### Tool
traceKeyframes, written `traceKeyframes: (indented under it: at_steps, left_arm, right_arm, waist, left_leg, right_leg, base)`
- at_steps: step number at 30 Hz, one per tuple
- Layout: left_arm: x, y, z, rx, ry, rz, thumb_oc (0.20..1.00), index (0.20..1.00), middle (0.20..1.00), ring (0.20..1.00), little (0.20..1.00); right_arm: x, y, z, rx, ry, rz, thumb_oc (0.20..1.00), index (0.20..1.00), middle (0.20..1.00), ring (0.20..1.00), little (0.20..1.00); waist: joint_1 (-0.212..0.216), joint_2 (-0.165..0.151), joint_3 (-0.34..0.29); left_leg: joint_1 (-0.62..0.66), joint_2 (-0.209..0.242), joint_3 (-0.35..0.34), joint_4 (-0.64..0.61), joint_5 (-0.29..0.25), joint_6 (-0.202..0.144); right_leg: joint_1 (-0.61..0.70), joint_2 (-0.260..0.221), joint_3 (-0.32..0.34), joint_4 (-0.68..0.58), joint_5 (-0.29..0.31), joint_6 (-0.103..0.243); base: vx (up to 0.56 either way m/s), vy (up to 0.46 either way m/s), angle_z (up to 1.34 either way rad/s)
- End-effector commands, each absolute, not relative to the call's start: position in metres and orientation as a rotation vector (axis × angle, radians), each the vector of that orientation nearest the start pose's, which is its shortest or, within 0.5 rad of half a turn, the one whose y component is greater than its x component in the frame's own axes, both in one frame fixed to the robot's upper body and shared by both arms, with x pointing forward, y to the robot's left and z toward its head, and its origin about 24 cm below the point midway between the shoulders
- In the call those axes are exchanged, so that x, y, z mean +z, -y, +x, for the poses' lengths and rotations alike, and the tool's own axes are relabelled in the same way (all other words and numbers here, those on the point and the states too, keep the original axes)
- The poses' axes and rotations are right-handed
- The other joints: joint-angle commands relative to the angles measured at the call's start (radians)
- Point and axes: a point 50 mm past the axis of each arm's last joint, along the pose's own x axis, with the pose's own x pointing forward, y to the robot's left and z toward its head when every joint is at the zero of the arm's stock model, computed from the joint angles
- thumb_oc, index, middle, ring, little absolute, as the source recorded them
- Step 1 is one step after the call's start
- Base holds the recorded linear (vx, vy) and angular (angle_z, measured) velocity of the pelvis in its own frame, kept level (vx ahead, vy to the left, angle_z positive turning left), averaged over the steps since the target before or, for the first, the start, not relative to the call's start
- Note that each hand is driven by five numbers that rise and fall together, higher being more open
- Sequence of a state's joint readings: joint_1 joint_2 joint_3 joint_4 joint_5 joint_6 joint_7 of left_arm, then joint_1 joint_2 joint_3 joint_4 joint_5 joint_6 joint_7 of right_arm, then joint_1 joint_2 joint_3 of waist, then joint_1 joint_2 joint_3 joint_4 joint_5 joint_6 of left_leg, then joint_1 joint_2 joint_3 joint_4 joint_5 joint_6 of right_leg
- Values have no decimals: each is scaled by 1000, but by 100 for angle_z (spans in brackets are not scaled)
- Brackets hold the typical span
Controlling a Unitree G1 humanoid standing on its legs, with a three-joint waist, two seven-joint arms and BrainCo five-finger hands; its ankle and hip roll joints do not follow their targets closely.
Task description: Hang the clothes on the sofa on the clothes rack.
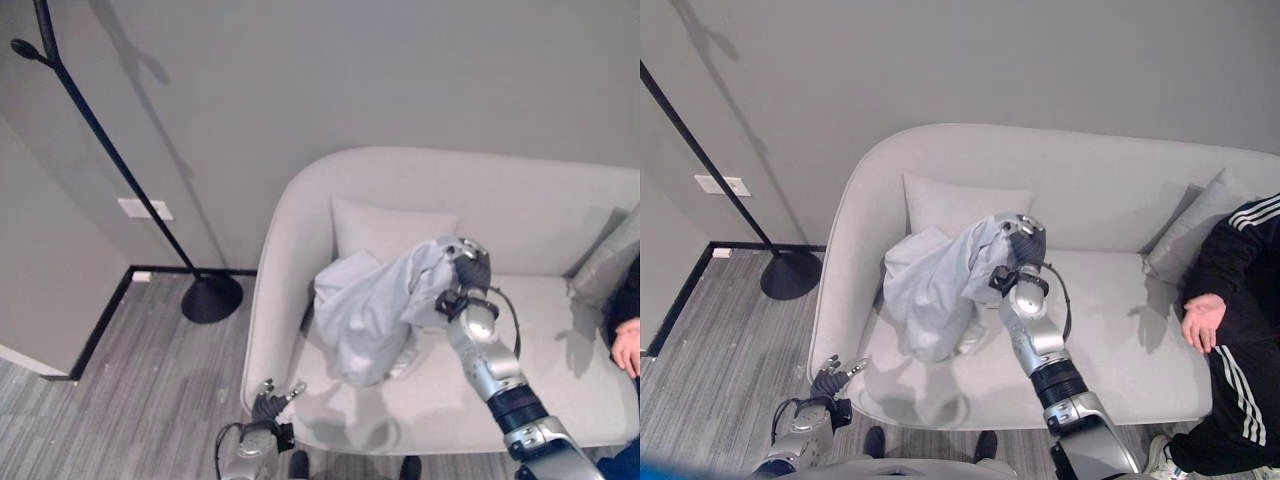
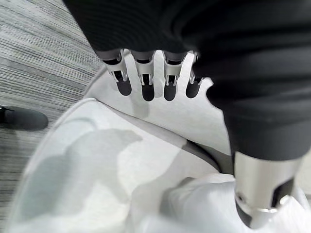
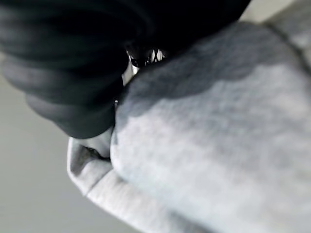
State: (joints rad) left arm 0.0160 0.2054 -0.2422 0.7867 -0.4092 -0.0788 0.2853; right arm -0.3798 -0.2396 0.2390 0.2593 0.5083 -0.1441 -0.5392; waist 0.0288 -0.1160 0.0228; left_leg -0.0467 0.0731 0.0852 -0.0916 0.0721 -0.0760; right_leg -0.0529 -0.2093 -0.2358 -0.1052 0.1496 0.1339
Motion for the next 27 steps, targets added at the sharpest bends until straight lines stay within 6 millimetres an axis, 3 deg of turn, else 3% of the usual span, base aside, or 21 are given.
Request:
traceKeyframes:
  at_steps: [1, 6, 8, 13, 15, 16, 17, 19, 21, 27]
  left_arm:
    - [-109, -198, 185, 198, -694, 122, 1000, 1000, 1000, 1000, 1000]
    - [-86, -194, 206, 146, -560, 148, 1000, 1000, 1000, 1000, 1000]
    - [-65, -193, 226, 126, -444, 219, 1000, 1000, 1000, 1000, 1000]
    - [-44, -194, 247, 140, -328, 331, 1000, 1000, 1000, 1000, 1000]
    - [-9, -197, 274, 224, -130, 479, 1000, 1000, 1000, 1000, 1000]
    - [-9, -197, 275, 225, -129, 479, 1000, 1000, 1000, 1000, 1000]
    - [9, -197, 286, 260, -41, 514, 1000, 1000, 1000, 1000, 1000]
    - [9, -197, 287, 260, -40, 513, 1000, 1000, 1000, 1000, 1000]
    - [33, -198, 301, 303, 80, 575, 1000, 1000, 1000, 1000, 1000]
    - [51, -206, 310, 372, 179, 703, 1000, 1000, 1000, 1000, 1000]
  right_arm:
    - [168, 170, 332, -290, 446, 304, 200, 200, 200, 200, 200]
    - [219, 171, 335, -239, 615, 242, 200, 200, 200, 200, 200]
    - [246, 167, 333, -191, 702, 234, 200, 200, 200, 200, 200]
    - [269, 161, 330, -134, 778, 232, 200, 200, 200, 200, 200]
    - [292, 153, 320, -55, 875, 217, 200, 200, 200, 200, 200]
    - [293, 153, 320, -54, 877, 217, 200, 200, 200, 200, 200]
    - [305, 153, 317, -32, 919, 208, 200, 200, 200, 200, 200]
    - [306, 153, 318, -31, 920, 208, 200, 200, 200, 200, 200]
    - [327, 152, 316, -15, 977, 196, 200, 200, 200, 200, 200]
    - [363, 145, 318, -9, 1043, 213, 200, 200, 200, 200, 200]
  waist:
    - [3, 10, -16]
    - [-10, -2, -40]
    - [-24, -10, -53]
    - [-37, -20, -62]
    - [-59, -37, -73]
    - [-58, -37, -71]
    - [-69, -43, -78]
    - [-68, -42, -76]
    - [-82, -50, -86]
    - [-101, -58, -105]
  left_leg:
    - [-18, 99, 19, 59, -81, -32]
    - [19, 102, 38, 50, -88, -33]
    - [36, 105, 52, 46, -91, -34]
    - [53, 107, 67, 41, -95, -36]
    - [71, 111, 81, 39, -100, -39]
    - [72, 111, 82, 38, -100, -39]
    - [78, 111, 88, 37, -102, -40]
    - [79, 111, 89, 37, -102, -40]
    - [92, 113, 102, 36, -108, -43]
    - [123, 114, 134, 35, -121, -43]
  right_leg:
    - [48, -110, 8, 18, -46, 82]
    - [64, -106, 26, 18, -47, 83]
    - [65, -102, 39, 18, -45, 85]
    - [64, -99, 55, 18, -46, 84]
    - [66, -96, 71, 20, -46, 85]
    - [67, -96, 72, 21, -46, 85]
    - [67, -95, 77, 22, -47, 87]
    - [68, -95, 78, 22, -48, 87]
    - [64, -94, 91, 25, -46, 91]
    - [63, -95, 123, 29, -43, 97]
  base:
    - [21, 5, -12]
    - [10, 9, -12]
    - [4, 12, -12]
    - [4, 4, -16]
    - [6, -3, -25]
    - [-5, 5, -15]
    - [-4, 5, -4]
    - [-3, 7, -11]
    - [-2, 15, -13]
    - [18, 13, -21]
